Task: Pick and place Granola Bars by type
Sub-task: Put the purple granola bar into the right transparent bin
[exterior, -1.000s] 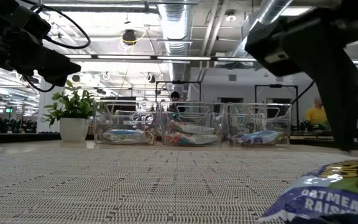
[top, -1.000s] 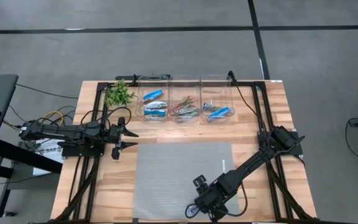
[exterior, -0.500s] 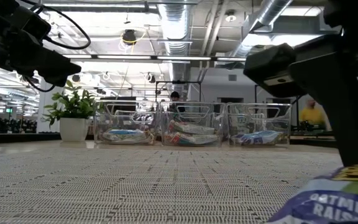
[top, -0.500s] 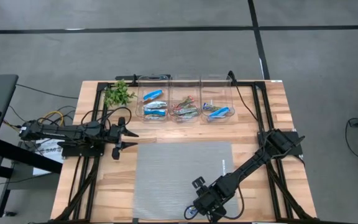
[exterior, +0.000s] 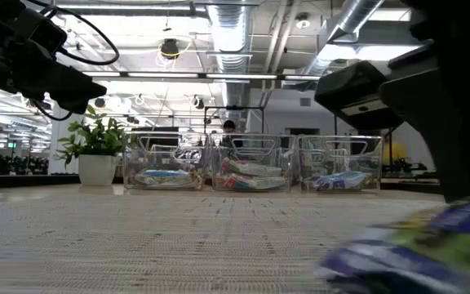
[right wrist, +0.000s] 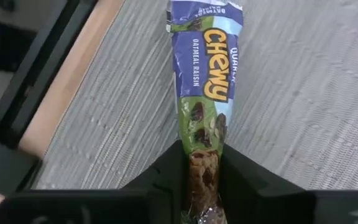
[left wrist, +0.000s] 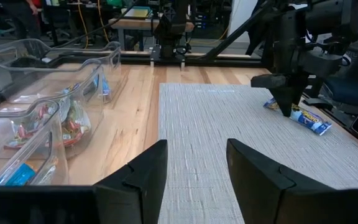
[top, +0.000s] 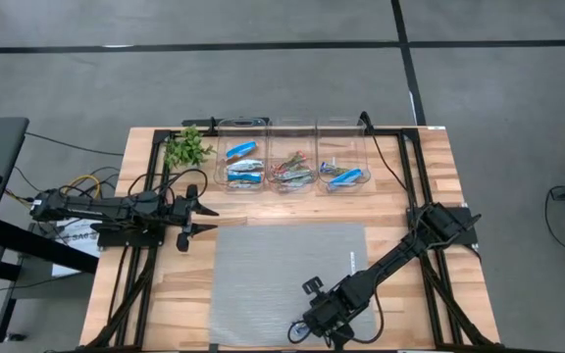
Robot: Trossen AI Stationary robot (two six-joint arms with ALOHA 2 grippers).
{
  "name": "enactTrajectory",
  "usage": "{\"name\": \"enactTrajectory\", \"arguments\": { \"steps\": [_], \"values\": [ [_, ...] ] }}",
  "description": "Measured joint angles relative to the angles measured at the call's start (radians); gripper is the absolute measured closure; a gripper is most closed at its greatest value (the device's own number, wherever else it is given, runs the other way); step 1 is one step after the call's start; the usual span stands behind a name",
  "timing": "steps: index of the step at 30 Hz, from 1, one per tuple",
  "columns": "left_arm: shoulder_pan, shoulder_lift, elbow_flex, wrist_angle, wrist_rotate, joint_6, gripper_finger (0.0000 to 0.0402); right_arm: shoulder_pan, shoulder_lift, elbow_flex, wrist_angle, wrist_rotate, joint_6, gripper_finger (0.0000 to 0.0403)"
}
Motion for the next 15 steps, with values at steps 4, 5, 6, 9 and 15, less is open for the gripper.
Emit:
{"name": "enactTrajectory", "arguments": {
  "steps": [4, 5, 6, 9, 15],
  "values": [
    [0.0, 0.0, 0.0, 0.0, 0.0, 0.007, 0.0244, -0.015, -0.037, -0.003, 0.068, 0.001, 0.028, 0.0331],
    [0.0, 0.0, 0.0, 0.0, 0.0, 0.007, 0.0244, -0.022, -0.052, -0.003, 0.084, 0.001, 0.039, 0.0331],
    [0.0, 0.0, 0.0, 0.0, 0.0, 0.005, 0.0244, -0.03, -0.068, -0.003, 0.105, 0.001, 0.055, 0.0331],
    [0.0, 0.0, 0.0, 0.0, 0.0, 0.0, 0.0244, -0.065, -0.111, -0.002, 0.172, 0.017, 0.108, 0.0331],
    [0.0, 0.0, 0.0, 0.0, 0.0, 0.003, 0.0244, -0.164, -0.211, 0.0, 0.299, 0.134, 0.166, 0.0331]
  ]
}}
